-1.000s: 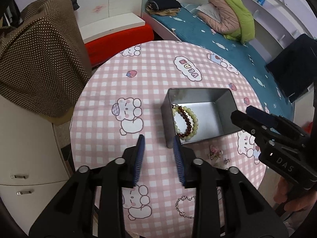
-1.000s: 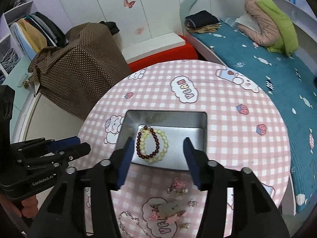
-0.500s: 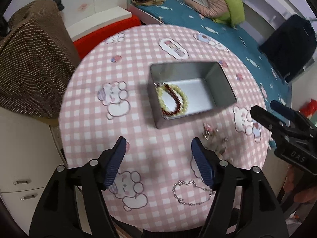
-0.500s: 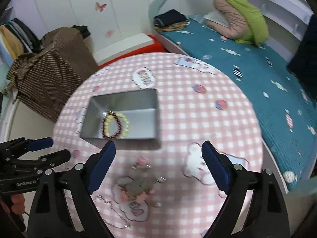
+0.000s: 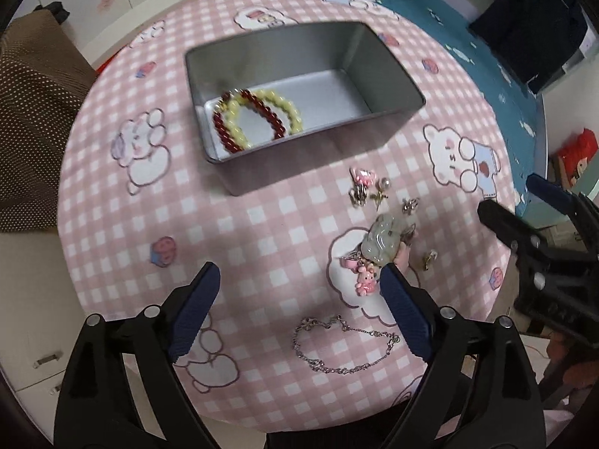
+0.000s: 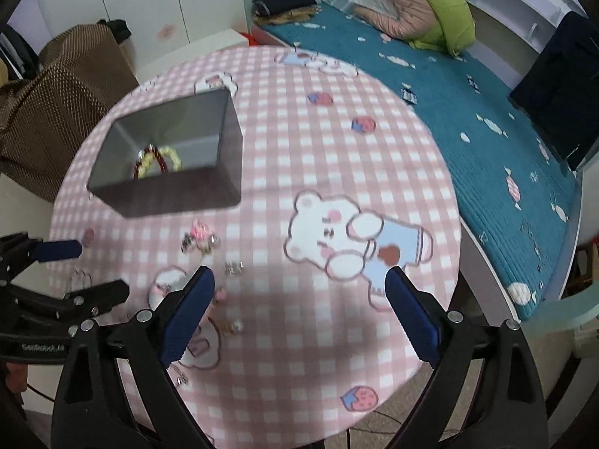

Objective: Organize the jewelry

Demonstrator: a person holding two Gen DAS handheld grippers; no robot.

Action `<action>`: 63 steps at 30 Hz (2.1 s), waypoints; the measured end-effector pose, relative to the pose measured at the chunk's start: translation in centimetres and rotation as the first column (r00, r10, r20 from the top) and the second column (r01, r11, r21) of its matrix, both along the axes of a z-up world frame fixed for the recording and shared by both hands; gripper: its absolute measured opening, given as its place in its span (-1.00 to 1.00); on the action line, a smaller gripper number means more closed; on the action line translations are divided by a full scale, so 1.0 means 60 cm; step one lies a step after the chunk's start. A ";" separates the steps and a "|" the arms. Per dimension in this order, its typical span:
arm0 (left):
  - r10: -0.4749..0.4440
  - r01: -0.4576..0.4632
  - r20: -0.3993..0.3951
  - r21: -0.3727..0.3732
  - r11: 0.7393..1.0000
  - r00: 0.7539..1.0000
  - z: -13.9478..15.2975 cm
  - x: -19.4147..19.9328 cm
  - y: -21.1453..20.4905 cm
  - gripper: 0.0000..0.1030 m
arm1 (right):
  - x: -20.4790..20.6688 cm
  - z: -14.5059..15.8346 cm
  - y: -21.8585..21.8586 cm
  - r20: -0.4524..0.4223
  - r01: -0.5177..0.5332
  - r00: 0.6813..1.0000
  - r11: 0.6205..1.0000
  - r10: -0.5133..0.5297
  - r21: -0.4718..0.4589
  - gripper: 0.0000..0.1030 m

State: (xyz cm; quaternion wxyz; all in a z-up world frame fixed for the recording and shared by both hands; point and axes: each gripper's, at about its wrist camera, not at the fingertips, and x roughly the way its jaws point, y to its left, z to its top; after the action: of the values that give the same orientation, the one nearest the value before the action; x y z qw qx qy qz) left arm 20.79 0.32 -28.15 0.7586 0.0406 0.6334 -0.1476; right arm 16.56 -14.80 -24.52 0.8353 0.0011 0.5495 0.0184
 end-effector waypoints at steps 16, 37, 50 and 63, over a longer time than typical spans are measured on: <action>-0.031 0.026 -0.106 -0.045 0.999 0.994 -0.060 0.014 -0.048 -0.29 | -0.024 -0.031 -0.014 -0.058 0.016 0.998 1.000 -0.016 -0.013 0.73; 0.063 -0.071 -0.092 -0.082 0.994 0.994 -0.046 0.036 -0.023 -0.76 | 0.008 -0.052 0.021 -0.078 -0.064 0.994 0.986 0.076 0.152 0.48; 0.131 -0.139 -0.085 -0.093 0.986 0.988 -0.032 0.032 0.023 -0.76 | 0.027 -0.086 0.059 -0.136 -0.128 0.979 0.976 0.153 0.178 -0.46; 0.148 -0.152 -0.036 -0.116 0.982 0.988 -0.003 0.021 0.042 -0.76 | 0.009 -0.077 0.053 -0.107 -0.120 0.983 0.967 0.147 0.226 -0.84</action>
State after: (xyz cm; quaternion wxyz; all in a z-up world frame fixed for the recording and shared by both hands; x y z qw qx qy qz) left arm 22.07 2.82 -28.33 0.7598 -0.0545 0.6352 -0.1279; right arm 17.09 -11.61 -29.14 0.7916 0.0569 0.5933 0.1350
